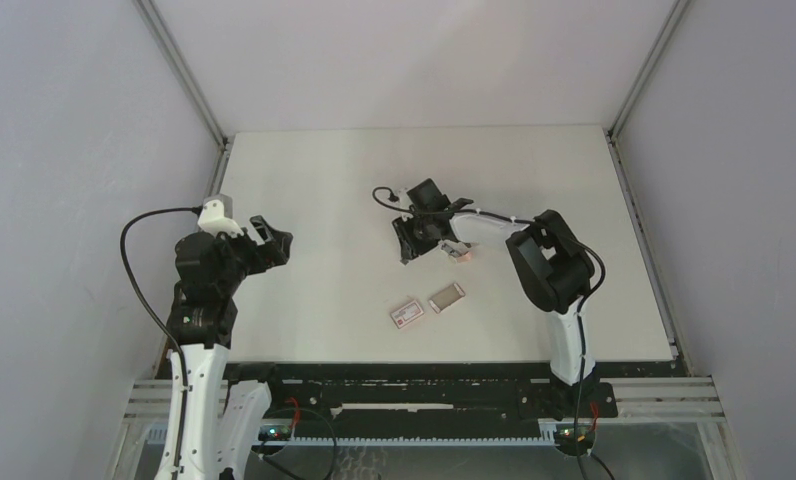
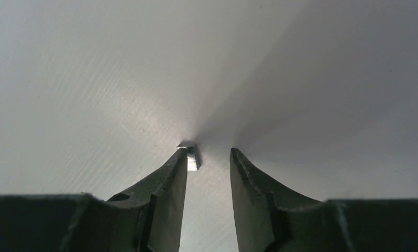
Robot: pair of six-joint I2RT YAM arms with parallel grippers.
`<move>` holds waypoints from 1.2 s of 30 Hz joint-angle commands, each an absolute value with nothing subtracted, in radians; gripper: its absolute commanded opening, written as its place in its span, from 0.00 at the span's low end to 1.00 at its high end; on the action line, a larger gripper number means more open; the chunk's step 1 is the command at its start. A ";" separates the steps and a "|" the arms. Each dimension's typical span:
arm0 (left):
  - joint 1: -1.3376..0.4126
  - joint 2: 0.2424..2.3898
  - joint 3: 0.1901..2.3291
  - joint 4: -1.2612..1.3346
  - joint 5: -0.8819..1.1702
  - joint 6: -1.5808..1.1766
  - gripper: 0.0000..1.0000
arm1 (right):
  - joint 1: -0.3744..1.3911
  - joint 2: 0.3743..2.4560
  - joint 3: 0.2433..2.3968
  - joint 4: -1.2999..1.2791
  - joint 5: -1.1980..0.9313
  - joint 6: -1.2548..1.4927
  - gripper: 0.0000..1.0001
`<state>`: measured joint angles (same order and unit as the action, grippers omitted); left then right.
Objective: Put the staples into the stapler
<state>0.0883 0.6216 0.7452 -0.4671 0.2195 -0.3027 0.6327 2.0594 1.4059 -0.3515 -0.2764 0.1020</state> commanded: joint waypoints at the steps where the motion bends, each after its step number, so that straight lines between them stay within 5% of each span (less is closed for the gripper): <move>1: 0.098 0.612 0.759 -0.444 0.223 -0.284 0.88 | 0.690 2.028 1.429 -0.379 -0.128 0.029 0.36; 13: 0.099 0.612 0.759 -0.443 0.226 -0.285 0.88 | 0.743 2.062 1.477 -0.424 -0.087 -0.045 0.41; 36: 0.098 0.609 0.758 -0.442 0.226 -0.285 0.88 | 0.781 2.108 1.523 -0.454 -0.020 -0.087 0.25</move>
<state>0.0883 0.6209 0.7452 -0.4671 0.2199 -0.3027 0.7643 2.0907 1.4853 -0.4473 -0.0460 -0.0704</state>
